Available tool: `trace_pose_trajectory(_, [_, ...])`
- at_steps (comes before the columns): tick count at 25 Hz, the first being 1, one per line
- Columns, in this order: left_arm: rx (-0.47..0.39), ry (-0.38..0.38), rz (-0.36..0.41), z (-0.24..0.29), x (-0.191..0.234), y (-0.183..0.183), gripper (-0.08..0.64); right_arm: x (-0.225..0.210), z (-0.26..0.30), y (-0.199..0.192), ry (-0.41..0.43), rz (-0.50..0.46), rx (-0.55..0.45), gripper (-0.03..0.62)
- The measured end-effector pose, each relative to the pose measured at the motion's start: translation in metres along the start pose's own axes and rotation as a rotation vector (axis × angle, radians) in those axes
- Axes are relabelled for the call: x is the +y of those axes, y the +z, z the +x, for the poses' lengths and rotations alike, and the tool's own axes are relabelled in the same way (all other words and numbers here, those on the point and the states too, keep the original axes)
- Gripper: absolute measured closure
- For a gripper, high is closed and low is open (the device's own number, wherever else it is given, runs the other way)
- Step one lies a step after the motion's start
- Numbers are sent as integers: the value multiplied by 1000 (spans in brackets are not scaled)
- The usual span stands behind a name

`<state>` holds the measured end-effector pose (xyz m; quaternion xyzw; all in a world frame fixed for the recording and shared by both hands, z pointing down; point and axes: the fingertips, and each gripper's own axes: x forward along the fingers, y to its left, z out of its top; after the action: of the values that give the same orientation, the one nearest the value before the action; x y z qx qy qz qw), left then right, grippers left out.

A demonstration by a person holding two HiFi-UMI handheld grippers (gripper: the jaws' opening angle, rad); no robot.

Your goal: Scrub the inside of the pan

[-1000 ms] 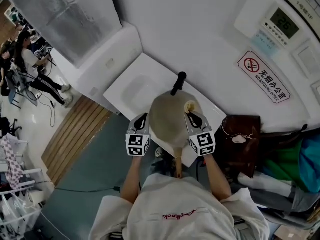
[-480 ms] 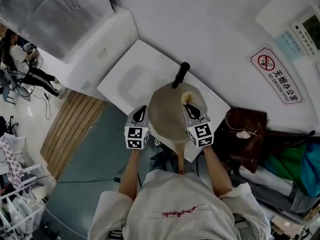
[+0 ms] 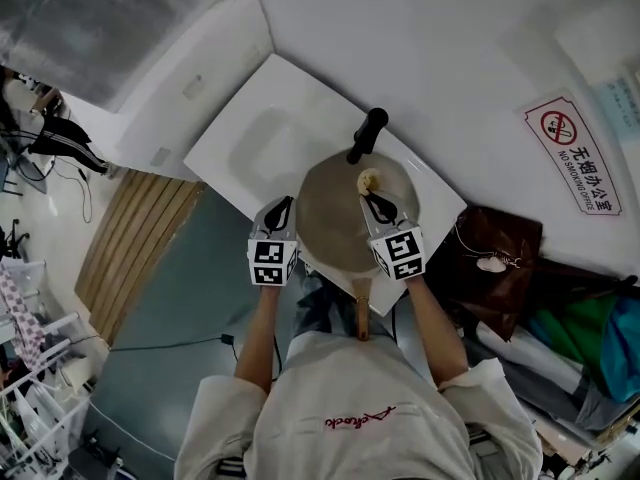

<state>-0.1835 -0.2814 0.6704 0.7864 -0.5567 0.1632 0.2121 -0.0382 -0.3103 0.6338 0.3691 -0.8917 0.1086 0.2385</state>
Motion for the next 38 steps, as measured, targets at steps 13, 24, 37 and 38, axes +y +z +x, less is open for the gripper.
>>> trace_pose_trajectory(13, [51, -48, -22, 15, -7, -12, 454, 23, 35, -8, 69, -348, 156, 569])
trace_pose_trajectory(24, [73, -60, -19, 24, -12, -18, 477, 33, 57, -50, 123, -847, 358, 569])
trace_pose_trajectory(37, [74, -48, -40, 26, -9, -19, 534, 49, 94, -89, 218, -1165, 576, 569])
trace_pose_trajectory(38, [73, -47, -40, 26, -9, -19, 534, 49, 95, -90, 219, -1173, 587, 569])
